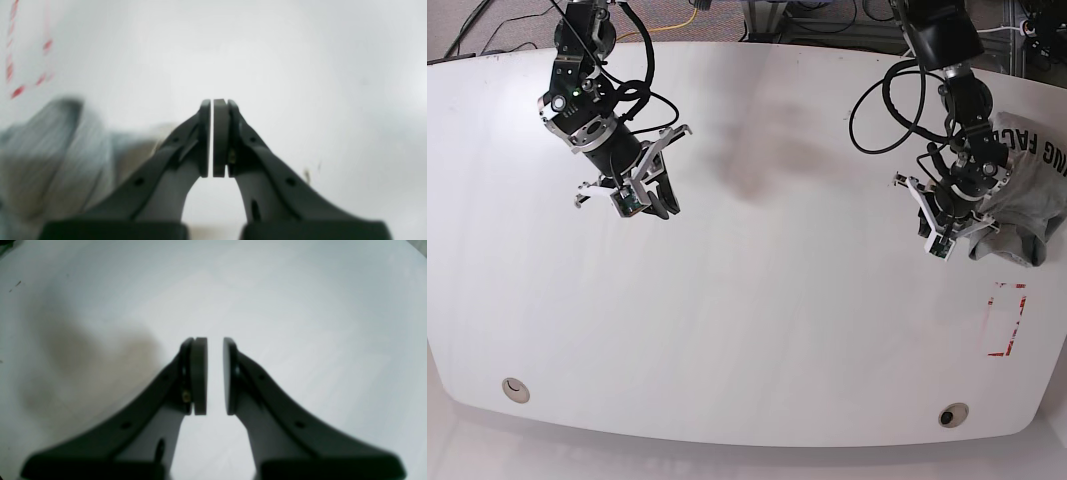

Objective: Layout the t-shirt on the table in an organized manner, then fold the t-shirt properly
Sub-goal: 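Push the shirt further to the table edge with the left gripper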

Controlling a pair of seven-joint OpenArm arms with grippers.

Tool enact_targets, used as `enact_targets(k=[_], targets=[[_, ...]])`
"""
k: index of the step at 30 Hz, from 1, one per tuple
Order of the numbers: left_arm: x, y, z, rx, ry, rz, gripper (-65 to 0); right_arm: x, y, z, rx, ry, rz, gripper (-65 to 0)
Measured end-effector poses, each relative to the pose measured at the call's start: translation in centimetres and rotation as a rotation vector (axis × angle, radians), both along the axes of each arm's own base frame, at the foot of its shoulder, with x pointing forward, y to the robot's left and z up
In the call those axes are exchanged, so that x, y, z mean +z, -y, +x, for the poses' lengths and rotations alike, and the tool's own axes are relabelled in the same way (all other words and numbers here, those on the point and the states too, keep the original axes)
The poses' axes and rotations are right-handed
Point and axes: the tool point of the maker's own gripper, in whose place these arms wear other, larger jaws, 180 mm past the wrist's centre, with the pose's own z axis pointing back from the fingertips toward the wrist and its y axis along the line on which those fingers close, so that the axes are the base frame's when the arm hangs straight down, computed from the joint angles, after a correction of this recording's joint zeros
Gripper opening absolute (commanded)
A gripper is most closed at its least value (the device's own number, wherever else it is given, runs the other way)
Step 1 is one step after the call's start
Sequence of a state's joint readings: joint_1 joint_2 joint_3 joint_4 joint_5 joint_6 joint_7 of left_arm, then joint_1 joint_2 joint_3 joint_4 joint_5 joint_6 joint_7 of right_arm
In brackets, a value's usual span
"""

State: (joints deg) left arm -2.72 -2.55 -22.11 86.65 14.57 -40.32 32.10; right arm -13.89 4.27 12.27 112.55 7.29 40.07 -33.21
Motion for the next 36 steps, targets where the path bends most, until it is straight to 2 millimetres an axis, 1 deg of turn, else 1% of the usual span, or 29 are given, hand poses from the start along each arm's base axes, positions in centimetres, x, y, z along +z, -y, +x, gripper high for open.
enact_targets(k=[3,7,8,10,13,16,19,24,29,36], targets=[[-0.9,0.0,0.2,0.003,-0.026,-0.016,-65.0,0.0,0.0,0.0,0.000,0.000,-0.001,-57.5],[-2.3,-1.2,0.0,0.020,-0.071,-0.025,-65.0,0.0,0.0,0.0,0.000,-0.001,-0.001,-57.5],[-2.7,-1.8,-0.1,0.031,-0.085,-0.027,-65.0,0.0,0.0,0.0,0.000,-0.001,-0.001,-57.5],[-2.8,-3.1,-0.2,0.059,-0.076,-0.039,-65.0,0.0,0.0,0.0,0.000,0.000,-0.001,-57.5],[-2.8,-6.1,-0.8,0.114,-0.087,-0.015,-65.0,0.0,0.0,0.0,0.000,-0.001,-0.001,-57.5],[-2.5,-8.6,-1.6,0.169,-0.088,0.000,-65.0,0.0,0.0,0.0,0.000,-0.001,-0.001,-57.5],[-2.3,-10.6,-2.4,0.221,-0.079,0.004,-65.0,0.0,0.0,0.0,0.000,-0.001,-0.001,-57.5],[-2.1,-13.2,-3.9,0.269,-0.085,0.029,-65.0,-0.1,0.0,-0.1,0.000,-0.003,-0.001,-57.5],[-2.2,-15.1,-5.6,0.316,-0.099,0.044,-65.0,-0.1,0.0,-0.1,0.000,-0.003,0.000,-57.5],[-2.4,-16.1,-6.9,0.355,-0.094,0.036,-65.0,-0.1,0.0,-0.1,0.000,-0.003,-0.001,-57.5]])
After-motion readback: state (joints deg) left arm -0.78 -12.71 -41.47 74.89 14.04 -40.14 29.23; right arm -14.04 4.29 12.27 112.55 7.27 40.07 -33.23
